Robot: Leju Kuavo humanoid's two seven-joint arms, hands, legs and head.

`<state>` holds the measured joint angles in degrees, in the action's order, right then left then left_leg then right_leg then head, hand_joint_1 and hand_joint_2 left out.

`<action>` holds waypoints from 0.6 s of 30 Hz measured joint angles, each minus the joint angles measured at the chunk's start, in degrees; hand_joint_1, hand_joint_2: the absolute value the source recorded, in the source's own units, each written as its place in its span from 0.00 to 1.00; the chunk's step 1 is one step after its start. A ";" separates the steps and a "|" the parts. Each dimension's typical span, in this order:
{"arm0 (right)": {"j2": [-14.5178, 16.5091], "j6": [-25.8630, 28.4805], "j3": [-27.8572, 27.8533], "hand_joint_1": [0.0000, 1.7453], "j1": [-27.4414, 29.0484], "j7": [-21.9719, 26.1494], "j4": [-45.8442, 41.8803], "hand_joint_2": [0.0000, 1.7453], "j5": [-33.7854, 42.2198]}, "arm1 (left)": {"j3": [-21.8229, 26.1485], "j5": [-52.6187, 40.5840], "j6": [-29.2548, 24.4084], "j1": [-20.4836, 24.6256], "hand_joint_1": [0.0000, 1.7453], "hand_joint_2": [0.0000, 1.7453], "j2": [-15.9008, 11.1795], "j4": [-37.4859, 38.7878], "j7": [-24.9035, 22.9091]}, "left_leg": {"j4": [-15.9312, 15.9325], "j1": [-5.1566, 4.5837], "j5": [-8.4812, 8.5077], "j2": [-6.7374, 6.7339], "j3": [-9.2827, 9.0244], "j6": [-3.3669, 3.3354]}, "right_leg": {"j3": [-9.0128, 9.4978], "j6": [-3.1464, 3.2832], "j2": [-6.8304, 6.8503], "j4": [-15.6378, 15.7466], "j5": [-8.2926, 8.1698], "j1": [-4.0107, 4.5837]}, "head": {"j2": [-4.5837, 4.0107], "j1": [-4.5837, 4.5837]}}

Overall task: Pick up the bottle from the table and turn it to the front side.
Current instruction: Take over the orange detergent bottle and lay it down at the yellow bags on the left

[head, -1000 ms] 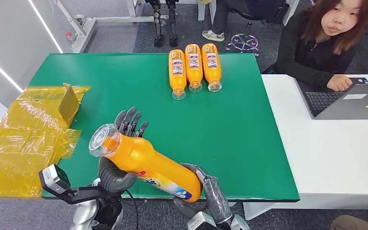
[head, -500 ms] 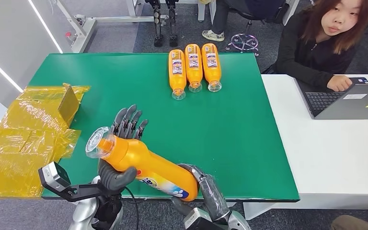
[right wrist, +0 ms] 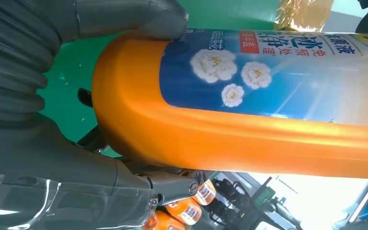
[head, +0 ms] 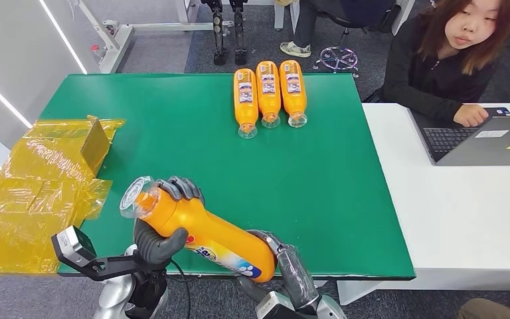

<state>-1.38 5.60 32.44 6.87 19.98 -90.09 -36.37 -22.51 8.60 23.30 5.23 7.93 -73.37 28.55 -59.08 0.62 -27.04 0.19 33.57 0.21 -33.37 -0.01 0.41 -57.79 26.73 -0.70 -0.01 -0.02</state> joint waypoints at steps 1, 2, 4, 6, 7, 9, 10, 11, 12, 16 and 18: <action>0.00 0.02 0.00 1.00 0.08 0.01 0.02 1.00 0.00 | 0.00 -0.08 -0.04 0.00 1.00 1.00 0.00 0.00 0.01 | 0.00 0.00 0.00 0.00 0.00 0.00 | 0.00 0.00 0.00 0.00 0.00 0.00 | 0.00 0.00; 0.00 0.04 0.00 1.00 0.14 0.01 0.03 1.00 0.01 | 0.00 -0.15 -0.08 0.00 1.00 1.00 0.00 0.00 0.01 | 0.00 0.00 0.00 0.00 0.00 0.00 | 0.00 0.00 0.00 0.00 0.00 0.00 | 0.00 0.00; 0.00 0.06 0.00 0.54 0.23 0.03 0.06 1.00 0.04 | 0.00 -0.22 -0.14 0.00 1.00 1.00 0.00 0.00 0.02 | 0.00 0.00 0.00 0.00 0.00 0.00 | 0.00 0.00 0.00 0.00 0.00 0.00 | 0.00 -0.01; 0.00 0.06 0.00 0.04 0.28 0.05 0.07 1.00 0.14 | 0.00 -0.22 -0.19 0.01 1.00 1.00 0.00 0.00 0.02 | 0.00 0.00 0.00 0.00 0.00 0.00 | 0.00 0.00 0.00 0.00 0.00 0.00 | -0.01 -0.01; 0.00 0.07 0.00 0.00 0.31 0.09 0.07 1.00 0.21 | 0.00 -0.22 -0.24 0.02 1.00 1.00 0.00 0.00 0.02 | 0.00 0.00 0.00 0.00 0.00 0.00 | 0.00 0.00 0.00 0.00 0.00 0.00 | -0.01 0.00; 0.00 0.08 0.01 0.00 0.41 0.19 0.07 1.00 0.36 | 0.00 -0.22 -0.37 0.03 0.99 1.00 0.01 0.00 0.01 | 0.00 0.00 0.00 0.00 0.00 0.00 | 0.00 0.00 0.00 0.00 0.00 0.00 | -0.01 0.00; 0.00 0.08 0.02 0.00 0.45 0.23 0.07 1.00 0.45 | 0.00 -0.22 -0.42 0.02 0.99 1.00 0.01 0.00 0.00 | 0.00 0.00 0.00 0.00 0.00 0.00 | 0.00 0.00 0.00 0.00 0.00 0.00 | 0.00 0.00; 0.00 0.08 0.02 0.00 0.49 0.26 0.07 1.00 0.57 | 0.00 -0.22 -0.45 0.02 0.99 1.00 0.02 0.00 0.00 | 0.00 0.00 0.00 0.00 0.00 0.00 | 0.00 0.00 0.00 0.00 0.00 0.00 | 0.00 0.00; 0.00 0.09 0.02 0.00 0.51 0.27 0.07 1.00 0.70 | 0.00 -0.22 -0.46 0.03 0.99 1.00 0.02 0.00 0.00 | 0.00 0.00 0.00 0.00 0.00 0.00 | 0.00 0.00 0.00 0.00 0.00 0.00 | -0.01 0.00; 0.00 0.13 0.03 0.00 0.60 0.26 0.08 1.00 0.96 | 0.00 -0.20 -0.50 0.04 0.95 1.00 0.02 -0.02 0.01 | 0.00 0.00 0.00 0.00 0.00 0.00 | 0.00 0.00 0.00 0.00 0.00 0.00 | 0.01 0.00; 0.00 0.15 0.04 0.00 0.73 0.26 0.07 1.00 0.98 | 0.00 -0.20 -0.51 0.04 0.94 1.00 0.02 -0.02 0.01 | 0.00 0.00 0.00 0.00 0.00 0.00 | 0.00 0.00 0.00 0.00 0.00 0.00 | 0.01 -0.01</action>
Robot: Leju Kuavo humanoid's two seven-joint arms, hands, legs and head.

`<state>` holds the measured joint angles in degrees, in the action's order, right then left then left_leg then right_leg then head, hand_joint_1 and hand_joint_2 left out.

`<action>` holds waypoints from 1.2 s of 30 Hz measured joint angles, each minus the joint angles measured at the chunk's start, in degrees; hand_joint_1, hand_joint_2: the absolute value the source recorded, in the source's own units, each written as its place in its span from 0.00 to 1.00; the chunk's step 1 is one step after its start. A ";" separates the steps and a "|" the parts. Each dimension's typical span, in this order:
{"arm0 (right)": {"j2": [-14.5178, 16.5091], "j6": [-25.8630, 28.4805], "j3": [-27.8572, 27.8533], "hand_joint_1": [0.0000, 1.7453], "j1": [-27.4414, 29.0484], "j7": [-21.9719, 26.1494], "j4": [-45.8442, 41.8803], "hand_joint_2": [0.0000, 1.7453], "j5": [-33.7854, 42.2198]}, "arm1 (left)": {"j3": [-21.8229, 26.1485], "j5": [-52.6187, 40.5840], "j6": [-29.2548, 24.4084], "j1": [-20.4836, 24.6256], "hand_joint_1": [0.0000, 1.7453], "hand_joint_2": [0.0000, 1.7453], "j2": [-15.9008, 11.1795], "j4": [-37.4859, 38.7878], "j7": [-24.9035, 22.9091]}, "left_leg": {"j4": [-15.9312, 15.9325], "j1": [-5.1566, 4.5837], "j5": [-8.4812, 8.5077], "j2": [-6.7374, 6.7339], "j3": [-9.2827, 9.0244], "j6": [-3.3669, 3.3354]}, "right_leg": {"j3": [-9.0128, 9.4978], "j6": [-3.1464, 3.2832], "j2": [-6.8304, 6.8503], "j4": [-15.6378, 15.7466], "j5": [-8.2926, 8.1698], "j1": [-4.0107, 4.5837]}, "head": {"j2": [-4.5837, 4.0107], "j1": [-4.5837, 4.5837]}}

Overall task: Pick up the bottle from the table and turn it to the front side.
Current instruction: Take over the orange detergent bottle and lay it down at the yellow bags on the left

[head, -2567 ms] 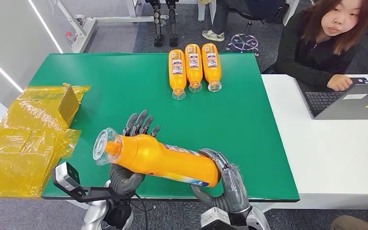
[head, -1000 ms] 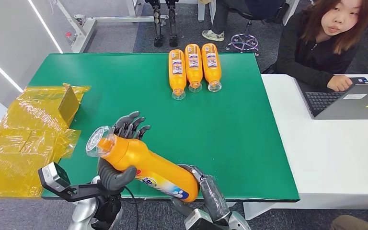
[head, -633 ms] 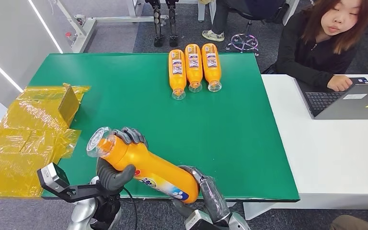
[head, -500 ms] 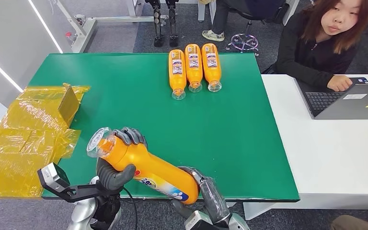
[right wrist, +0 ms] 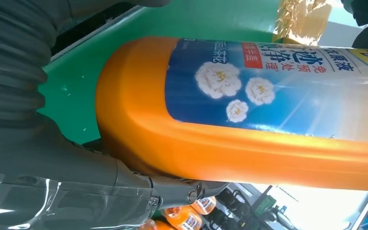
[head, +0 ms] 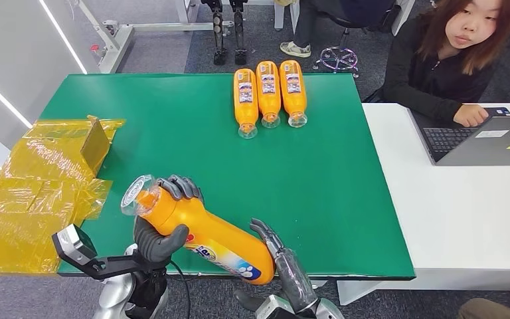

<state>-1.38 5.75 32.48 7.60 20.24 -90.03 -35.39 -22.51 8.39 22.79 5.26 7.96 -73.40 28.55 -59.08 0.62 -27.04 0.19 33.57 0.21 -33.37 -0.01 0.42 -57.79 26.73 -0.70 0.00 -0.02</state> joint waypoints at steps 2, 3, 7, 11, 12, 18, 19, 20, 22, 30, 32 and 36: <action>0.00 0.11 0.02 0.00 0.21 0.00 0.00 1.00 0.00 | 0.00 0.00 -0.02 0.00 0.94 1.00 -0.01 0.00 0.00 | 0.00 0.00 0.00 0.00 0.00 0.00 | 0.00 0.00 0.00 0.00 0.00 0.00 | 0.00 0.00; 0.00 0.20 0.02 0.00 0.33 0.00 0.00 1.00 -0.01 | 0.00 0.00 -0.07 -0.01 0.93 1.00 -0.01 0.00 0.01 | 0.00 0.00 0.00 0.00 0.00 0.00 | 0.00 0.00 0.00 0.00 0.00 0.00 | 0.00 0.00; 0.00 0.61 0.11 0.00 0.57 0.00 0.00 1.00 -0.27 | 0.07 -0.34 -0.86 -0.02 0.92 1.00 -0.02 0.00 0.04 | 0.00 0.00 0.00 0.00 0.00 0.00 | 0.00 0.00 0.00 0.00 0.00 0.00 | 0.00 0.01; 0.00 1.14 0.17 0.00 0.59 0.01 0.01 1.00 -0.73 | 1.03 -5.28 -6.42 0.33 0.95 1.00 -0.15 0.12 0.16 | 0.00 0.00 0.00 0.00 0.00 0.00 | 0.00 0.00 0.00 0.00 0.00 0.00 | -0.01 0.01; 0.00 1.32 0.18 0.00 0.59 0.04 0.01 1.00 -0.75 | 1.63 -7.02 -8.21 0.64 0.95 1.00 -0.27 0.26 0.22 | 0.00 0.00 0.00 0.00 0.00 0.00 | 0.00 0.00 0.00 0.00 0.00 0.00 | -0.01 0.01; 0.00 2.16 0.46 0.00 0.59 0.71 0.00 1.00 -0.77 | 5.83 -17.53 -15.83 3.02 0.95 1.00 -1.45 1.83 0.19 | 0.00 0.01 0.03 -0.01 -0.01 0.03 | 0.00 0.02 -0.02 -0.02 -0.01 0.01 | -0.01 0.01; 0.00 2.22 0.48 0.00 0.59 0.86 -0.01 1.00 -0.77 | 6.61 -19.13 -16.85 3.47 0.94 1.00 -1.75 2.11 0.09 | 0.00 0.01 0.03 -0.01 -0.01 0.03 | 0.00 0.02 -0.02 -0.03 -0.01 0.01 | -0.01 0.01; 0.00 2.25 0.48 0.00 0.59 0.99 -0.01 1.00 -0.75 | 7.32 -20.72 -17.86 3.87 0.94 1.00 -2.06 2.35 -0.07 | 0.00 0.01 0.03 -0.01 -0.01 0.03 | 0.00 0.02 -0.02 -0.03 -0.01 0.01 | -0.01 0.01; 0.00 2.23 0.49 0.00 0.57 1.16 -0.02 1.00 -0.72 | 8.54 -23.68 -19.70 4.51 0.93 1.00 -2.75 2.72 -0.46 | 0.00 0.01 0.03 -0.01 -0.01 0.03 | 0.00 0.02 -0.02 -0.03 -0.01 0.01 | 0.00 0.00; 0.00 1.25 0.54 0.00 -0.13 2.02 0.00 1.00 -0.16 | 10.73 -39.90 -30.22 7.08 0.90 1.00 -6.17 3.21 -3.92 | 0.00 0.01 0.03 -0.02 0.00 0.03 | 0.00 0.02 -0.02 -0.03 -0.01 0.01 | -0.01 0.02; 0.00 0.91 0.57 0.00 -0.58 2.20 0.07 1.00 0.15 | 10.86 -45.74 -33.48 8.20 0.89 1.00 -7.27 3.64 -5.32 | 0.00 0.01 0.03 -0.02 -0.01 0.04 | 0.00 0.02 -0.02 -0.03 -0.01 0.01 | 0.00 0.01; 0.00 0.58 0.75 0.00 -1.54 2.58 0.64 1.00 0.22 | 10.85 -59.09 -39.69 11.14 0.88 1.00 -9.41 6.65 -9.25 | 0.00 0.01 0.06 -0.03 -0.02 0.06 | 0.00 0.05 -0.02 -0.04 -0.04 0.01 | 0.00 0.02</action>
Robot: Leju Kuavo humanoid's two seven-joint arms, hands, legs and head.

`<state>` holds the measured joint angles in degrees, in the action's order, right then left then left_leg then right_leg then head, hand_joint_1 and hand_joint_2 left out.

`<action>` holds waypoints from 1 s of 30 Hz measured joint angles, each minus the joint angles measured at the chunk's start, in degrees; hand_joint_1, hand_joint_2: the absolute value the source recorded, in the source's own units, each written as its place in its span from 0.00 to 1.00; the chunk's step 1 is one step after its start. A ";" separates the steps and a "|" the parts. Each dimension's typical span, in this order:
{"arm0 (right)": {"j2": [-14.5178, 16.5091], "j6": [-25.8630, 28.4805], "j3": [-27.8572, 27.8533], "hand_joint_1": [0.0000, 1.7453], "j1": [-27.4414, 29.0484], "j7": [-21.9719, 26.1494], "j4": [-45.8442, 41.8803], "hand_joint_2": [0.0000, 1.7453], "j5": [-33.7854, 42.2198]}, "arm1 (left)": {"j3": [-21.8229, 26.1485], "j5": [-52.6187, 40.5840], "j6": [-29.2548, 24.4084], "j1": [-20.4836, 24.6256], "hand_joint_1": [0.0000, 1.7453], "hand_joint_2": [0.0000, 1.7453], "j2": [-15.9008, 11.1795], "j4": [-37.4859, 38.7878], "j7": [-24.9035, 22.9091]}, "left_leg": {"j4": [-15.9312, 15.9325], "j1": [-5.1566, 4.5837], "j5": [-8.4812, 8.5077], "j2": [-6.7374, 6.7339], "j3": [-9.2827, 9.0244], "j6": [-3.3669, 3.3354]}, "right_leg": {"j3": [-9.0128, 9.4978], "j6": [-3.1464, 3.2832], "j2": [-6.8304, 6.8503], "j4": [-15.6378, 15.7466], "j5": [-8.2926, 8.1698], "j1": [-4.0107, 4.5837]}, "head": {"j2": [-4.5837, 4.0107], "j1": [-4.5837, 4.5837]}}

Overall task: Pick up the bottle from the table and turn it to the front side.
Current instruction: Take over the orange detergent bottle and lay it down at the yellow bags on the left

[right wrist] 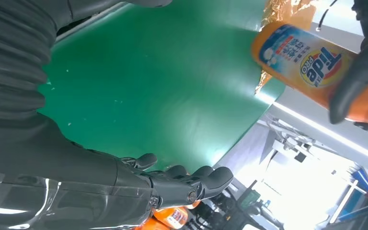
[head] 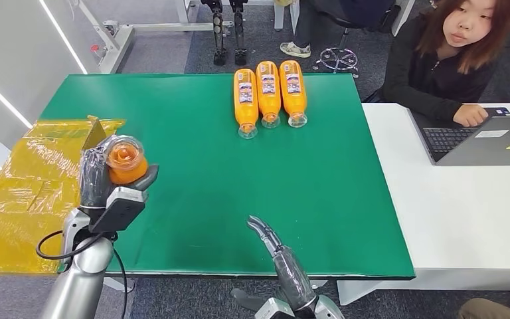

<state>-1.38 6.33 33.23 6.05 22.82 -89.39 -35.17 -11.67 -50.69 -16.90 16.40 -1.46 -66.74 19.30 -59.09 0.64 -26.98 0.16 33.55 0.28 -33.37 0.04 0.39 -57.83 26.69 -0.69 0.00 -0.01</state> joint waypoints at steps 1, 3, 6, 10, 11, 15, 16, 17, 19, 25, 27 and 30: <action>0.00 -0.03 0.08 0.00 -0.20 0.10 0.18 1.00 0.02 | -0.04 -3.15 -1.26 0.83 0.88 1.00 -0.53 1.17 -1.07 | 0.00 0.00 0.00 -0.01 0.00 0.00 | 0.00 0.01 -0.01 0.00 -0.01 0.00 | 0.00 0.00; 0.00 -0.07 0.24 0.00 -0.49 0.33 0.54 1.00 0.17 | -0.29 -9.54 -3.50 2.59 0.88 1.00 -1.53 3.87 -3.63 | 0.00 0.00 0.01 -0.02 -0.01 0.01 | 0.00 0.01 -0.01 -0.01 -0.01 0.00 | -0.01 0.01; -0.01 -0.08 0.43 0.00 -0.82 0.63 1.03 1.00 0.62 | -1.26 -19.89 -6.79 5.61 0.87 1.00 -3.13 9.50 -7.69 | 0.00 0.00 0.02 -0.04 -0.01 0.02 | 0.00 0.01 -0.01 -0.02 -0.01 0.00 | 0.00 0.01; -0.25 0.24 0.96 0.00 -0.93 0.74 1.63 1.00 1.47 | -2.60 -27.91 -9.21 9.60 0.87 1.00 -4.77 18.47 -10.84 | 0.00 0.00 0.02 -0.09 -0.01 0.03 | -0.02 0.01 -0.07 -0.03 -0.01 0.00 | 0.00 0.01; -0.34 0.36 1.09 0.00 -0.92 0.77 1.72 1.00 1.67 | -2.92 -29.51 -9.70 10.53 0.87 1.00 -5.11 20.74 -11.64 | 0.00 0.00 0.02 -0.10 -0.01 0.03 | -0.03 0.01 -0.07 -0.03 -0.01 0.00 | 0.00 0.01; -0.72 0.87 1.61 0.00 -0.92 0.79 1.88 1.00 2.20 | -4.42 -34.66 -10.36 13.76 0.87 1.00 -6.33 29.07 -14.72 | 0.00 0.00 0.02 -0.12 0.00 0.03 | -0.04 0.02 -0.09 -0.03 -0.01 0.00 | -0.01 0.01; -0.82 0.97 1.77 0.00 -0.92 0.77 1.90 1.00 2.26 | -4.83 -35.82 -10.33 14.33 0.87 1.00 -6.58 30.80 -15.58 | 0.00 0.00 0.02 -0.13 0.00 0.03 | -0.05 0.02 -0.11 -0.03 -0.01 0.00 | -0.01 0.01; -0.95 1.04 1.94 0.00 -0.91 0.72 1.91 1.00 2.39 | -5.28 -36.87 -10.25 14.87 0.88 1.00 -6.91 32.48 -16.57 | 0.00 0.00 0.02 -0.15 0.00 0.03 | -0.05 0.02 -0.13 -0.03 -0.01 0.00 | -0.01 0.01; -1.29 1.17 2.31 0.00 -0.83 0.65 1.92 1.00 2.72 | -6.47 -38.33 -9.98 15.85 0.90 1.00 -7.63 35.71 -18.50 | 0.00 0.00 0.01 -0.18 0.00 0.03 | -0.07 0.02 -0.17 -0.03 -0.01 0.00 | -0.01 0.01; -2.63 1.68 3.38 0.00 -0.31 0.80 1.92 1.00 3.88 | -12.97 -39.03 -6.91 17.11 0.86 1.00 -10.79 43.06 -24.66 | 0.01 0.00 0.01 -0.24 0.01 0.04 | -0.11 0.02 -0.27 -0.04 -0.01 0.00 | 0.00 0.01; -3.21 1.92 3.72 0.00 -0.07 0.87 1.89 1.00 4.29 | -15.47 -39.07 -5.60 17.11 0.54 1.00 -11.83 44.71 -25.86 | 0.01 0.01 0.01 -0.25 0.01 0.04 | -0.12 0.02 -0.27 -0.04 -0.01 0.00 | 0.00 0.01; -4.11 2.32 4.17 0.00 0.32 1.00 1.77 1.00 4.85 | -18.70 -38.99 -3.18 17.07 0.12 1.00 -13.22 46.73 -26.88 | 0.01 0.00 0.01 -0.26 0.02 0.04 | -0.12 0.02 -0.30 -0.04 -0.01 0.00 | 0.00 0.01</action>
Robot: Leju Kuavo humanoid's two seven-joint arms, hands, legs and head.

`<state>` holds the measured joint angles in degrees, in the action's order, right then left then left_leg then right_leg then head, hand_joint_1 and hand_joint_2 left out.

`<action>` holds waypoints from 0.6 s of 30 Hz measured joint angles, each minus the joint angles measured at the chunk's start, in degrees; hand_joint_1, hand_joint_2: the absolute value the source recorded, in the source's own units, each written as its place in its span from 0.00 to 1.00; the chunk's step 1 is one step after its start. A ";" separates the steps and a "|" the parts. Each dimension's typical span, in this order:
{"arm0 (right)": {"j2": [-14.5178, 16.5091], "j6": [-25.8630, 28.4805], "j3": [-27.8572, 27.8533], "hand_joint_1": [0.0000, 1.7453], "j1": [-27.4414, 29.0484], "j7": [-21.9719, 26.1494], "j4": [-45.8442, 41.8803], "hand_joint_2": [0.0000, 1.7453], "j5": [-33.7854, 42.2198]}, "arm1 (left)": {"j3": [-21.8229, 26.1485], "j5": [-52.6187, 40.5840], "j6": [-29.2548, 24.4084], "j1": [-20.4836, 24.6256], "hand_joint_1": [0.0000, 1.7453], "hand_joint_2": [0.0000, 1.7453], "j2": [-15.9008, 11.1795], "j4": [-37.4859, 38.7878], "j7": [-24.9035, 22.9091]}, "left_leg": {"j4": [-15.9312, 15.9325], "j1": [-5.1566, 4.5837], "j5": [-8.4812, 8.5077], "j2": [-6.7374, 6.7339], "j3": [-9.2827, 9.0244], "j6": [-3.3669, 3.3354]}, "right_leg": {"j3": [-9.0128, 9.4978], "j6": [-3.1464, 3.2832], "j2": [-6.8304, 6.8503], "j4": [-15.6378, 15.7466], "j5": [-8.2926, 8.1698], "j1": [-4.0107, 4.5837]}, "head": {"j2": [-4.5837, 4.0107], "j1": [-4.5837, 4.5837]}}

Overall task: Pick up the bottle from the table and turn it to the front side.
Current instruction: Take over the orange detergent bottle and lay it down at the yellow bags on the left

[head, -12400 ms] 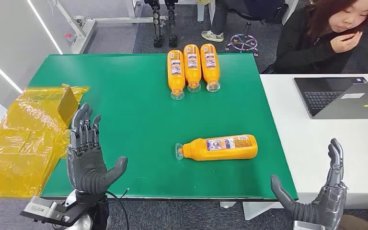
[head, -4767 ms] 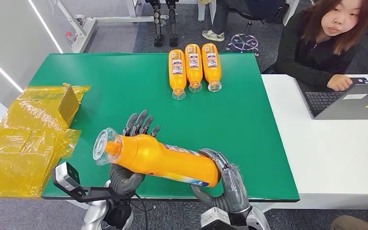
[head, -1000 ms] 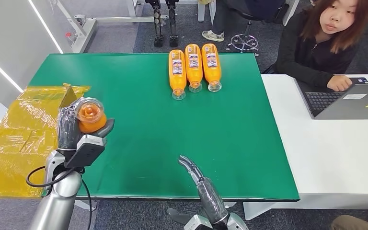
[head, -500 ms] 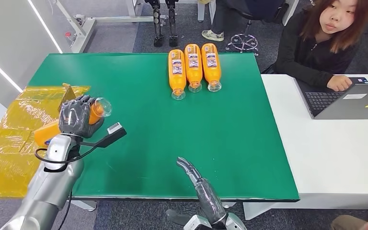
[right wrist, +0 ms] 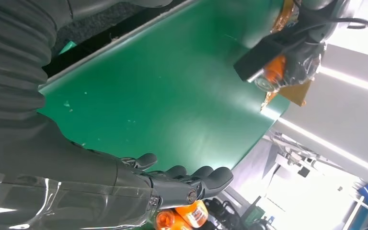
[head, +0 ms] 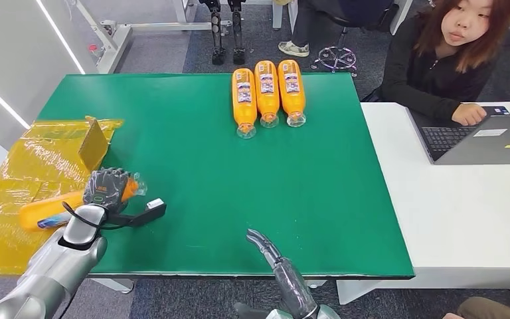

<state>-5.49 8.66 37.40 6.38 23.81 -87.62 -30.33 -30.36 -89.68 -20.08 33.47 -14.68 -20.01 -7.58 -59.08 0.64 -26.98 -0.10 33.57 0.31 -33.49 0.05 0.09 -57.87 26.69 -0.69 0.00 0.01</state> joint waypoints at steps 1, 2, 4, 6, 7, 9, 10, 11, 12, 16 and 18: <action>-0.26 0.09 0.16 0.00 0.08 0.01 -0.04 1.00 0.17 | -0.75 0.03 0.67 -0.01 0.13 1.00 -0.37 0.51 -0.14 | 0.00 0.00 0.00 0.00 0.00 0.00 | 0.00 0.00 0.00 0.00 0.00 0.00 | 0.00 0.00; -0.50 0.15 0.34 0.00 0.13 0.01 -0.08 1.00 0.30 | -1.33 0.04 1.25 0.00 0.13 1.00 -0.71 0.91 -0.24 | 0.00 0.00 0.00 0.01 0.00 0.00 | 0.01 0.00 0.01 0.00 0.00 0.00 | 0.00 0.00; -0.87 0.23 0.72 0.00 0.20 0.01 -0.21 1.00 0.38 | -2.13 0.05 1.89 0.01 0.06 1.00 -1.36 1.47 -0.49 | 0.01 0.00 0.00 0.00 -0.02 0.00 | 0.03 0.00 0.01 0.00 0.00 0.00 | 0.00 0.00; -1.15 0.22 1.03 0.00 0.27 -0.07 -0.40 1.00 0.48 | -2.72 0.10 2.13 0.02 0.00 1.00 -2.15 1.89 -0.82 | 0.02 0.00 0.00 -0.02 -0.06 0.00 | 0.05 0.00 -0.01 -0.01 0.00 0.00 | 0.00 0.00; -1.25 0.15 1.14 0.00 0.29 -0.12 -0.49 1.00 0.53 | -2.90 0.16 2.13 0.02 0.00 1.00 -2.54 2.05 -0.99 | 0.02 0.00 0.00 -0.03 -0.08 0.00 | 0.06 0.01 -0.01 -0.02 0.00 0.00 | 0.00 -0.01; -1.39 -0.09 1.28 0.00 0.29 -0.21 -0.60 1.00 0.54 | -3.11 0.31 2.01 -0.01 0.00 1.00 -3.22 2.30 -1.34 | 0.02 0.00 0.00 -0.03 -0.10 0.00 | 0.08 0.01 -0.01 -0.05 -0.01 0.00 | -0.01 -0.01; -1.44 -0.21 1.31 0.00 0.28 -0.23 -0.65 1.00 0.54 | -3.19 0.36 1.88 -0.04 0.00 1.00 -3.48 2.41 -1.50 | 0.02 0.00 0.00 -0.02 -0.11 0.01 | 0.08 0.01 0.00 -0.06 -0.01 0.00 | -0.01 -0.01; -1.49 -0.32 1.33 0.00 0.27 -0.26 -0.70 1.00 0.54 | -3.25 0.39 1.70 -0.09 0.00 1.00 -3.73 2.52 -1.60 | 0.02 0.00 0.01 -0.02 -0.11 0.02 | 0.08 0.02 0.00 -0.08 -0.01 0.00 | -0.01 0.00; -1.53 -0.46 1.34 0.00 0.25 -0.28 -0.75 1.00 0.54 | -3.30 0.41 1.48 -0.15 0.00 1.00 -3.96 2.61 -1.63 | 0.02 0.00 0.02 -0.01 -0.12 0.04 | 0.08 0.02 0.01 -0.09 -0.01 0.00 | -0.01 0.00; -1.65 -1.05 1.36 0.00 0.18 -0.33 -0.91 1.00 0.55 | -3.36 0.51 0.73 -0.45 0.00 1.00 -4.53 2.81 -1.66 | 0.03 0.00 0.05 0.00 -0.13 0.08 | 0.08 0.03 0.01 -0.14 -0.02 0.00 | -0.01 0.00; -1.67 -1.23 1.37 0.00 0.16 -0.33 -0.97 1.00 0.56 | -3.36 0.51 0.51 -0.56 0.00 1.00 -4.75 2.82 -1.65 | 0.03 0.00 0.06 0.00 -0.14 0.09 | 0.08 0.04 0.01 -0.15 -0.02 -0.01 | -0.01 0.00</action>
<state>-7.15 7.42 38.77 6.53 23.48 -88.60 -29.77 -33.73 -89.17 -19.56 32.91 -19.43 -17.19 -9.23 -59.05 0.64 -26.92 -0.10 33.44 0.40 -33.41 0.09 0.10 -58.02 26.67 -0.70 -0.01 0.00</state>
